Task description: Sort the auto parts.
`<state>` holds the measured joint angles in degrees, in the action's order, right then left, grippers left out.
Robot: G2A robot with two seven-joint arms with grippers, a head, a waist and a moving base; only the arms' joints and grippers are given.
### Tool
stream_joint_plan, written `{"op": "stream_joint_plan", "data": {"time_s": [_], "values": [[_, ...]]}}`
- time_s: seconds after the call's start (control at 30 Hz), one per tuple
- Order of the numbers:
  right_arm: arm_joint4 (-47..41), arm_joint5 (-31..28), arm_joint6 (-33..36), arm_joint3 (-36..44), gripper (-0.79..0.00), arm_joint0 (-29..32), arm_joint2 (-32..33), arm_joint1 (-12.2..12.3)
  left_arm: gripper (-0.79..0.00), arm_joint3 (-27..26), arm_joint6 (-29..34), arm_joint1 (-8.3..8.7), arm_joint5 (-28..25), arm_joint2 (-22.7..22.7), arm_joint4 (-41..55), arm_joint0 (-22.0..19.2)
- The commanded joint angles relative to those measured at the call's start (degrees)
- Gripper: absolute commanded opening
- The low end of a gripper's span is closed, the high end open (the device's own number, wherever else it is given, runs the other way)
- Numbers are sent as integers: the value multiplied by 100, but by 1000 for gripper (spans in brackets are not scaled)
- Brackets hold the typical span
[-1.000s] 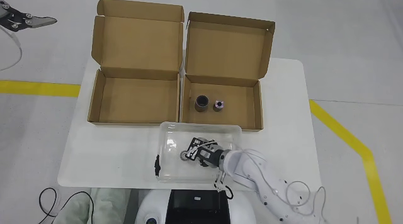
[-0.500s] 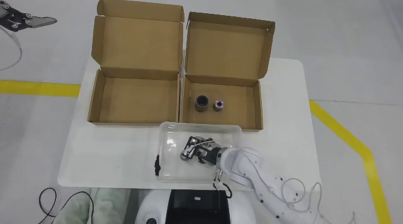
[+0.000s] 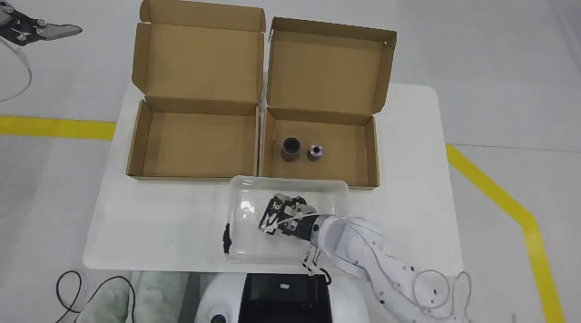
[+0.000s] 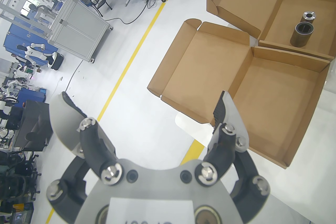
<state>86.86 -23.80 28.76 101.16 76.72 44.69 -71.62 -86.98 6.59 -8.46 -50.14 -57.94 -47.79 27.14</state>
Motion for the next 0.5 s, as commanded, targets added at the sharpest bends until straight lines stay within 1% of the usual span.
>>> {"op": "stream_joint_plan", "data": {"time_s": [0.0, 0.17, 0.27, 0.47], "values": [[-149, -157, -355, -3, -785, 73, 96, 29, 0, 0, 0, 0, 0, 0, 0, 0], [-404, -639, -1355, -55, -785, 224, 370, 117, 0, 0, 0, 0, 0, 0, 0, 0], [-559, -950, -2149, -92, -785, 287, 542, 166, 0, 0, 0, 0, 0, 0, 0, 0], [-758, -1263, -3002, -36, -785, 273, 671, 198, 0, 0, 0, 0, 0, 0, 0, 0]]}}
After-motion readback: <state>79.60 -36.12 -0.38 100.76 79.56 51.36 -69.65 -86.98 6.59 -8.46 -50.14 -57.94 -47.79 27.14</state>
